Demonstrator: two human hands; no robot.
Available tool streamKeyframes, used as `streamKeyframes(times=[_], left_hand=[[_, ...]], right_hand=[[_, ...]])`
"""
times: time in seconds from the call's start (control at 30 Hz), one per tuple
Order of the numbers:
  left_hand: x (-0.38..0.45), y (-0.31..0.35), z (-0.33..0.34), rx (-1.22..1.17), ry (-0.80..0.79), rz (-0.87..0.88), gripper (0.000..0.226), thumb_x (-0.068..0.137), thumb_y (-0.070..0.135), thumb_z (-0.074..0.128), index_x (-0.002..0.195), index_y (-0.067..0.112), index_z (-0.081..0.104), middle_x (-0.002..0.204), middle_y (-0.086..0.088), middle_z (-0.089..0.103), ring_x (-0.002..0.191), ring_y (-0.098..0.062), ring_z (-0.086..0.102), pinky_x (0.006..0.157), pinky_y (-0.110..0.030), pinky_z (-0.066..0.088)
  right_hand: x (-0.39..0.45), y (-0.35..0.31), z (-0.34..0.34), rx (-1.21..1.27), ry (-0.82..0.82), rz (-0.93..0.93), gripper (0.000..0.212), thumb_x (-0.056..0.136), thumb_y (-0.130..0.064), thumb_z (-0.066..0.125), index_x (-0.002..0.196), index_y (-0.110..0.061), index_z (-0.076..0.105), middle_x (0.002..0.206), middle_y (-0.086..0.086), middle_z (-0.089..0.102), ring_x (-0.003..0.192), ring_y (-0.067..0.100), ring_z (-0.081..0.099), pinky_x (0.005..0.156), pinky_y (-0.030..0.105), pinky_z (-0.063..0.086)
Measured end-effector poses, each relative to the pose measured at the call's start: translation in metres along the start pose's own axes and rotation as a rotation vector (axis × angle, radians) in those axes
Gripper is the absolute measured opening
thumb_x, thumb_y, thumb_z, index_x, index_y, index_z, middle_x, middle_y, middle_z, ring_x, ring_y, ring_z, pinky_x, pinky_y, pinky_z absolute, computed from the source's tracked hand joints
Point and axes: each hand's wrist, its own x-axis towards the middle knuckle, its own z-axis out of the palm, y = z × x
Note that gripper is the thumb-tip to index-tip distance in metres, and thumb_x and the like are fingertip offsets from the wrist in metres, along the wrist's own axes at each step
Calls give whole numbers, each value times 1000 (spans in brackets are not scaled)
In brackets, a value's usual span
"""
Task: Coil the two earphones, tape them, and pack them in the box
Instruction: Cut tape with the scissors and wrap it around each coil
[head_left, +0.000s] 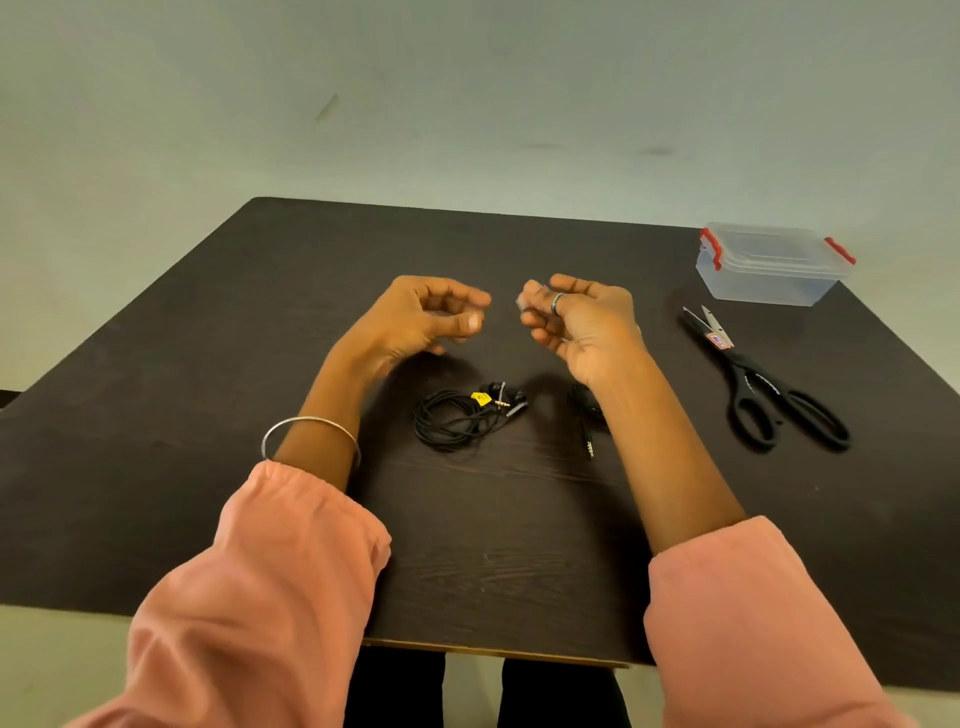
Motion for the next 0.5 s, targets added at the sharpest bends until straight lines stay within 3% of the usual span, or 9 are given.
streamKeyframes(times=[0.13,0.2,0.3,0.37,0.43,0.5], left_hand=[[-11,1,-15,417,-124,-53,12,82,21,75,93,16,75,84,-2,73,69,-16,59,56,-15,45],[-22,6,-19,549,-179,-90,18,76,28,80,93,22,77,86,7,73,76,-9,62,66,-15,46],[-39,12,-13,758,-153,-96,29,71,36,82,98,27,75,76,16,64,73,0,57,64,-13,39],[-45,11,-5,887,-97,-93,35,72,34,82,104,25,75,79,8,66,77,-9,60,69,-19,43],[-50,11,4,953,-15,-131,33,74,30,81,105,24,74,96,-2,70,88,-22,64,75,-30,49],[-53,14,12,1017,44,-143,27,78,28,77,104,23,73,102,-4,68,91,-28,64,72,-34,49]], right_hand=[[-3,2,1,-171,80,-93,36,78,-14,79,108,-14,59,85,8,72,52,8,64,43,17,46],[-4,2,2,-207,102,-116,35,78,-15,80,107,-16,60,85,5,71,49,5,62,40,15,42],[-3,2,2,-197,110,-128,33,78,-15,79,106,-15,61,86,6,71,46,4,61,38,16,39],[-1,3,1,-193,110,-136,32,78,-15,79,106,-15,62,88,7,71,48,6,62,39,17,39],[-1,4,1,-187,104,-138,32,79,-15,79,105,-15,62,89,7,71,49,7,62,39,17,40],[-2,5,1,-181,86,-137,31,79,-15,79,105,-14,62,89,8,71,51,8,63,40,17,41]])
